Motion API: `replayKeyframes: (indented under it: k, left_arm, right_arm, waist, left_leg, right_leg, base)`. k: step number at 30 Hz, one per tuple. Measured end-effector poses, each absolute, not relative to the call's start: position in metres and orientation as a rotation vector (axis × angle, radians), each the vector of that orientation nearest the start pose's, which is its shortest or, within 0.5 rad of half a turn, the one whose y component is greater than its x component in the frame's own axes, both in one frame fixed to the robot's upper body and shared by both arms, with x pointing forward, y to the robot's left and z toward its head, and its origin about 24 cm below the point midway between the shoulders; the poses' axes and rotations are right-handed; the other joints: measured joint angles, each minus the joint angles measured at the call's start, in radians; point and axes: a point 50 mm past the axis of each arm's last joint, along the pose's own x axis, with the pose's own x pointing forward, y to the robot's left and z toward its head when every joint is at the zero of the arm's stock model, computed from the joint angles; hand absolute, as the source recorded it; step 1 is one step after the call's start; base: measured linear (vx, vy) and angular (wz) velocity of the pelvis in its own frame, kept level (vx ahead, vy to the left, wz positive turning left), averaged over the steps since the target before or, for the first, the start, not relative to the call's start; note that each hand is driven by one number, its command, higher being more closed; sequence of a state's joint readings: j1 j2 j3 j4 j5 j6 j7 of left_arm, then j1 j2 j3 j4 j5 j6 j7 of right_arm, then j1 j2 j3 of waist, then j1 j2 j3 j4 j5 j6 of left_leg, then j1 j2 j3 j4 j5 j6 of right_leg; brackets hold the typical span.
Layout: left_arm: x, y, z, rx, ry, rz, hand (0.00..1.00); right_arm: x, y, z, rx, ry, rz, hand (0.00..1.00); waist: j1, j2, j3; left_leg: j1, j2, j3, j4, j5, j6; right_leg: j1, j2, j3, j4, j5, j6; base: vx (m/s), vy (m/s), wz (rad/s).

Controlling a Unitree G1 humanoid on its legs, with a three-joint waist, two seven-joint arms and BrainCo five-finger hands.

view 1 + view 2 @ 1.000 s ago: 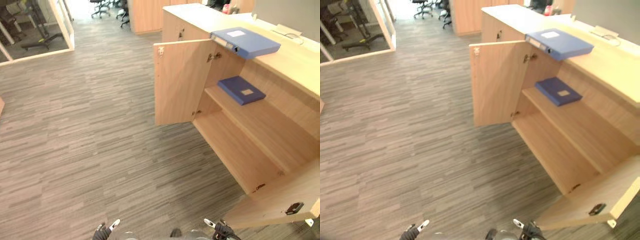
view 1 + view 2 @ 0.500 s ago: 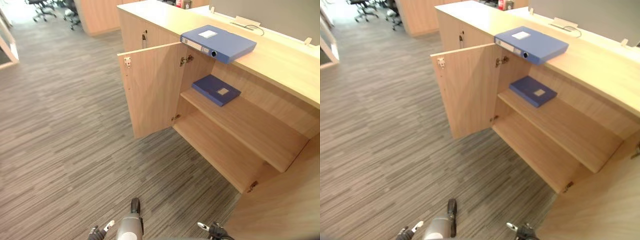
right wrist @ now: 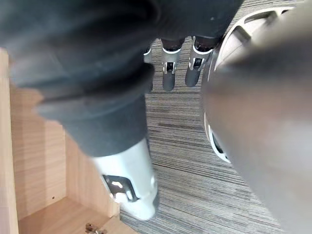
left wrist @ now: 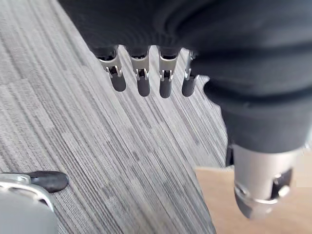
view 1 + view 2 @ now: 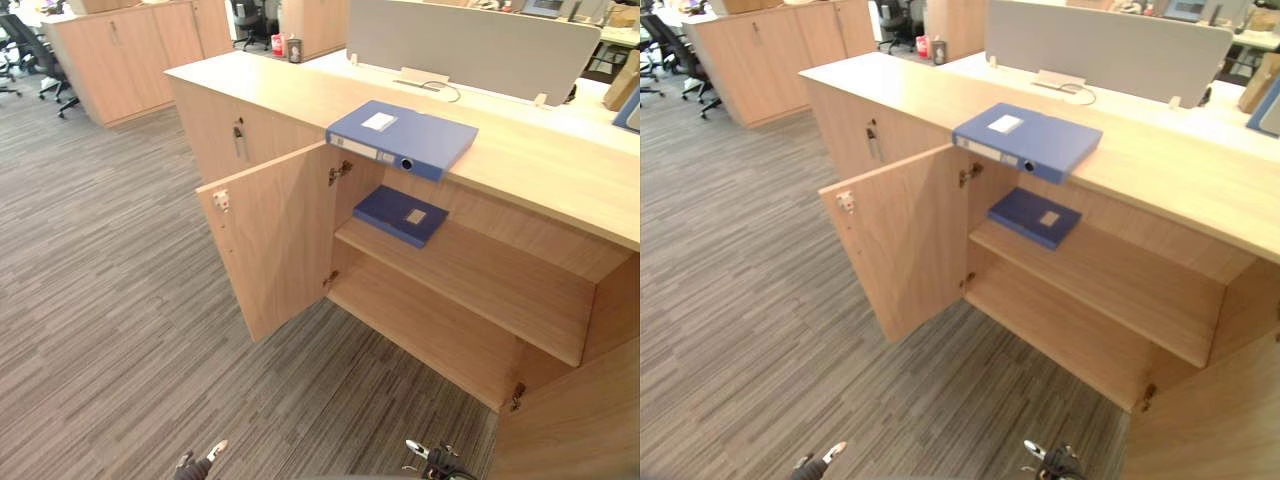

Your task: Walk over to the cabinet, pick up the folder, carry it to the office cabinet, place the folder inside the office cabinet, then close the office cabinet door

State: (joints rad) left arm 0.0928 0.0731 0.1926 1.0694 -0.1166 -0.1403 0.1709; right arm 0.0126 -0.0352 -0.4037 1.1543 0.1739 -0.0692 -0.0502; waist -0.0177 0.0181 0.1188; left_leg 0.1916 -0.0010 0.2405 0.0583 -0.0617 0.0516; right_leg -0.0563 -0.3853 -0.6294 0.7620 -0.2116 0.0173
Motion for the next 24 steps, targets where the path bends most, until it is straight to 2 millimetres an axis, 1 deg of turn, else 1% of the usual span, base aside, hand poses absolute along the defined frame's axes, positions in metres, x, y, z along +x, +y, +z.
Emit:
replayKeyframes:
  k: [1, 2, 3, 4, 5, 6, 7, 8, 9, 11, 12, 13, 14, 15, 16, 17, 18, 19, 20, 21, 22, 23, 24]
  left_arm:
    - [0.094, 0.212, -0.156, -0.036, 1.000, 0.449, 0.00]
    - [0.102, 0.209, -0.155, -0.034, 0.980, 0.421, 0.00]
    - [0.111, 0.207, -0.153, -0.035, 0.957, 0.399, 0.00]
    - [0.111, 0.199, -0.155, -0.058, 0.970, 0.391, 0.00]
    - [0.108, 0.188, -0.157, -0.089, 0.981, 0.384, 0.00]
    - [0.108, 0.185, -0.158, -0.099, 0.985, 0.382, 0.00]
    - [0.108, 0.184, -0.158, -0.103, 0.984, 0.381, 0.00]
    - [0.111, 0.181, -0.157, -0.110, 0.980, 0.375, 0.00]
    - [0.112, 0.178, -0.157, -0.119, 0.975, 0.366, 0.00]
    - [0.111, 0.175, -0.157, -0.126, 0.974, 0.358, 0.00]
    - [0.111, 0.175, -0.157, -0.127, 0.974, 0.351, 0.00]
    - [0.112, 0.175, -0.157, -0.120, 0.971, 0.341, 0.00]
    - [0.113, 0.176, -0.156, -0.099, 0.965, 0.323, 0.00]
    - [0.116, 0.179, -0.153, -0.085, 0.946, 0.316, 0.00]
    - [0.120, 0.180, -0.151, -0.082, 0.926, 0.313, 0.00]
    - [0.119, 0.181, -0.151, -0.089, 0.923, 0.320, 0.00]
    - [0.116, 0.181, -0.151, -0.101, 0.925, 0.334, 0.00]
    - [0.114, 0.181, -0.151, -0.111, 0.924, 0.347, 0.00]
    - [0.115, 0.183, -0.150, -0.117, 0.921, 0.360, 0.00]
    - [0.115, 0.184, -0.150, -0.117, 0.919, 0.366, 0.00]
    - [0.116, 0.185, -0.149, -0.115, 0.913, 0.371, 0.00]
    - [0.117, 0.186, -0.149, -0.112, 0.908, 0.375, 0.00]
    - [0.118, 0.187, -0.148, -0.113, 0.899, 0.383, 0.00]
  right_arm:
    - [0.095, -0.207, -0.163, 0.307, 1.054, -0.529, 0.00]
    - [0.096, -0.205, -0.163, 0.310, 1.056, -0.519, 0.00]
    - [0.097, -0.201, -0.164, 0.319, 1.058, -0.513, 0.00]
    - [0.098, -0.203, -0.163, 0.323, 1.054, -0.521, 0.00]
    - [0.099, -0.209, -0.162, 0.303, 1.045, -0.520, 0.00]
    - [0.100, -0.209, -0.162, 0.307, 1.042, -0.523, 0.00]
    - [0.101, -0.208, -0.161, 0.309, 1.039, -0.522, 0.00]
    - [0.099, -0.207, -0.162, 0.312, 1.043, -0.522, 0.00]
    - [0.097, -0.207, -0.162, 0.312, 1.047, -0.524, 0.00]
    - [0.094, -0.206, -0.163, 0.315, 1.056, -0.526, 0.00]
    - [0.093, -0.205, -0.164, 0.323, 1.061, -0.528, 0.00]
    - [0.092, -0.203, -0.164, 0.332, 1.064, -0.532, 0.00]
    - [0.089, -0.200, -0.165, 0.349, 1.072, -0.538, 0.00]
    - [0.087, -0.198, -0.166, 0.360, 1.078, -0.540, 0.00]
    - [0.085, -0.198, -0.166, 0.368, 1.077, -0.545, 0.00]
    - [0.084, -0.199, -0.166, 0.369, 1.075, -0.549, 0.00]
    - [0.082, -0.203, -0.165, 0.361, 1.073, -0.556, 0.00]
    - [0.082, -0.205, -0.165, 0.356, 1.073, -0.559, 0.00]
    - [0.083, -0.205, -0.165, 0.351, 1.072, -0.552, 0.00]
    - [0.083, -0.204, -0.165, 0.348, 1.073, -0.547, 0.00]
    - [0.084, -0.205, -0.165, 0.346, 1.083, -0.546, 0.00]
    - [0.085, -0.204, -0.166, 0.347, 1.088, -0.543, 0.00]
    - [0.088, -0.203, -0.166, 0.348, 1.090, -0.537, 0.00]
  waist:
    - [-0.004, 0.002, 0.002]
    - [-0.009, -0.010, -0.002]
    - [-0.010, -0.039, 0.013]
    - [-0.007, -0.026, 0.025]
    - [-0.012, 0.001, 0.022]
    - [-0.016, 0.008, 0.021]
    - [-0.017, 0.007, 0.022]
    - [-0.020, 0.004, 0.021]
    - [-0.021, 0.006, 0.018]
    - [-0.021, 0.009, 0.013]
    - [-0.024, 0.012, 0.010]
    - [-0.024, 0.015, 0.006]
    - [-0.023, 0.007, -0.002]
    - [-0.023, -0.003, -0.009]
    - [-0.022, -0.003, -0.009]
    - [-0.019, 0.002, -0.009]
    - [-0.016, 0.017, -0.015]
    - [-0.011, 0.028, -0.020]
    - [-0.007, 0.028, -0.019]
    - [0.004, 0.024, -0.018]
    - [0.014, 0.023, -0.017]
    - [0.018, 0.020, -0.015]
    - [0.027, 0.014, -0.011]
  left_leg:
    - [0.006, 0.010, 0.001, 0.000, -0.004, -0.006]
    - [0.011, 0.011, 0.015, -0.010, -0.016, -0.024]
    - [0.049, -0.008, 0.032, -0.044, -0.031, -0.047]
    - [0.069, 0.004, 0.042, -0.057, -0.028, -0.053]
    - [0.069, 0.030, 0.057, -0.068, -0.032, -0.067]
    - [0.068, 0.044, 0.083, -0.070, -0.037, -0.081]
    - [0.069, 0.051, 0.089, -0.071, -0.041, -0.086]
    - [0.073, 0.070, 0.096, -0.074, -0.049, -0.093]
    - [0.081, 0.091, 0.099, -0.076, -0.055, -0.104]
    - [0.097, 0.121, 0.107, -0.079, -0.063, -0.114]
    - [0.107, 0.151, 0.117, -0.063, -0.078, -0.131]
    - [0.099, 0.175, 0.125, -0.018, -0.095, -0.147]
    - [0.058, 0.207, 0.132, 0.100, -0.132, -0.156]
    - [-0.002, 0.236, 0.135, 0.245, -0.160, -0.149]
    - [-0.077, 0.286, 0.133, 0.455, -0.174, -0.138]
    - [-0.109, 0.314, 0.129, 0.559, -0.170, -0.131]
    - [-0.181, 0.371, 0.103, 0.749, -0.153, -0.107]
    - [-0.220, 0.397, 0.081, 0.861, -0.157, -0.105]
    - [-0.248, 0.400, 0.067, 0.924, -0.174, -0.105]
    - [-0.282, 0.389, 0.053, 0.947, -0.198, -0.108]
    - [-0.315, 0.363, 0.028, 0.901, -0.227, -0.108]
    - [-0.324, 0.342, 0.010, 0.856, -0.237, -0.109]
    - [-0.333, 0.288, -0.041, 0.738, -0.254, -0.114]
  right_leg:
    - [-0.008, 0.026, -0.003, -0.061, 0.002, 0.003]
    - [-0.033, 0.056, -0.003, -0.193, 0.027, 0.004]
    - [-0.045, 0.067, -0.001, -0.315, 0.098, -0.030]
    - [-0.037, 0.079, 0.002, -0.317, 0.099, -0.022]
    - [-0.035, 0.127, 0.003, -0.361, 0.103, -0.023]
    - [-0.047, 0.152, 0.013, -0.367, 0.085, -0.028]
    - [-0.049, 0.164, 0.017, -0.368, 0.079, -0.033]
    - [-0.043, 0.188, 0.018, -0.374, 0.067, -0.039]
    - [-0.027, 0.217, 0.015, -0.398, 0.063, -0.042]
    - [-0.003, 0.262, 0.012, -0.440, 0.063, -0.042]
    - [0.026, 0.302, 0.013, -0.480, 0.063, -0.042]
    - [0.048, 0.329, 0.015, -0.515, 0.063, -0.042]
    - [0.069, 0.355, 0.023, -0.557, 0.064, -0.043]
    - [0.084, 0.367, 0.031, -0.586, 0.069, -0.047]
    - [0.111, 0.385, 0.051, -0.618, 0.081, -0.051]
    - [0.127, 0.399, 0.067, -0.629, 0.083, -0.054]
    - [0.158, 0.432, 0.103, -0.654, 0.081, -0.063]
    - [0.180, 0.449, 0.136, -0.662, 0.079, -0.079]
    - [0.197, 0.453, 0.171, -0.666, 0.077, -0.091]
    - [0.215, 0.450, 0.224, -0.674, 0.079, -0.090]
    - [0.224, 0.437, 0.269, -0.671, 0.087, -0.078]
    - [0.230, 0.429, 0.295, -0.668, 0.089, -0.075]
    - [0.234, 0.405, 0.346, -0.662, 0.090, -0.071]
  base:
    - [0.15, -0.167, -0.15]
    - [0.13, -0.194, -0.18]
    - [0.13, -0.197, -0.33]
    - [0.15, -0.174, -0.58]
    - [0.13, -0.140, -0.67]
    - [0.12, -0.125, -0.59]
    - [0.10, -0.130, -0.39]
    - [0.10, -0.139, -0.19]
    - [0.11, -0.168, -0.12]
    - [0.12, -0.177, -0.07]
    - [0.16, -0.202, -0.10]
    - [0.22, -0.222, -0.17]
    - [0.22, -0.200, -0.20]
    - [0.26, -0.193, -0.34]
    - [0.22, -0.130, -0.42]
    - [0.28, -0.097, -0.68]
    - [0.31, -0.007, -0.81]
    - [0.32, 0.037, -0.97]
    - [0.35, 0.094, -1.12]
    - [0.37, 0.162, -1.36]
    - [0.30, 0.141, -1.30]
    - [0.30, 0.234, -1.34]
    - [0.18, 0.200, -1.19]
